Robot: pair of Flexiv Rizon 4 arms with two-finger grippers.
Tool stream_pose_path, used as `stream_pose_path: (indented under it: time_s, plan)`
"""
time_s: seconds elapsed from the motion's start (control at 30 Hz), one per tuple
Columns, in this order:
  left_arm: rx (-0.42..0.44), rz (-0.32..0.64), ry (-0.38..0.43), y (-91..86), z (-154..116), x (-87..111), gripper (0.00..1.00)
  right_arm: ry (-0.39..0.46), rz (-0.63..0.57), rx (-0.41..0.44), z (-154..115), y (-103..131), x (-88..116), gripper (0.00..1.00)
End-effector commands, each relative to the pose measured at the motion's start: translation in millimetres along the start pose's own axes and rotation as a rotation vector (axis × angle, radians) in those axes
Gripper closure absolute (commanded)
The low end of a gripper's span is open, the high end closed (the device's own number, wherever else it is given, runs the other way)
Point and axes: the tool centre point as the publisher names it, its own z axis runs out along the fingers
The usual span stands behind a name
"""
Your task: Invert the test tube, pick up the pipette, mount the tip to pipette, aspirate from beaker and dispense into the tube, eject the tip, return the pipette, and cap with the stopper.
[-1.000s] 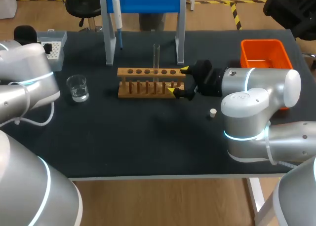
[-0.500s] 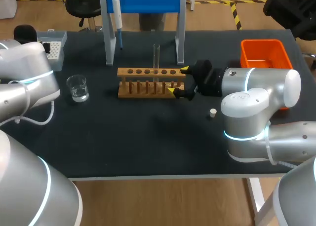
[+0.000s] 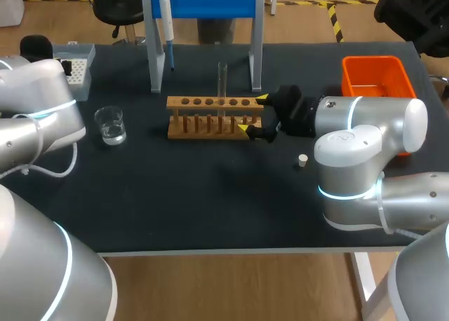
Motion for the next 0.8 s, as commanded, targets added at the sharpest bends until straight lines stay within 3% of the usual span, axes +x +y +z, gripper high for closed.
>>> stream_pose_path:
  time_s: [0.03,0.1,0.17,0.33,0.8]
  plan:
    - [-0.008,0.001,0.003,-1.1,2.0,-1.3,0.76,0.0,0.0,-0.001,-0.2,-0.6,-0.2,0.0]
    - [-0.009,0.0,0.003,-1.0,2.2,-1.3,0.79,0.0,0.0,-0.001,-0.2,-0.6,-0.2,0.0]
    - [-0.01,0.0,0.002,-0.9,2.3,-1.3,0.92,0.0,0.0,-0.001,-0.2,-0.6,-0.2,0.0]
    - [-0.011,0.0,0.002,-0.9,2.6,-1.3,1.0,0.0,0.0,-0.001,-0.2,-0.6,-0.2,0.0]
    - [-0.004,0.004,-0.001,-4.4,0.1,-1.5,1.0,0.0,0.0,-0.001,-0.2,-0.6,-0.2,0.0]
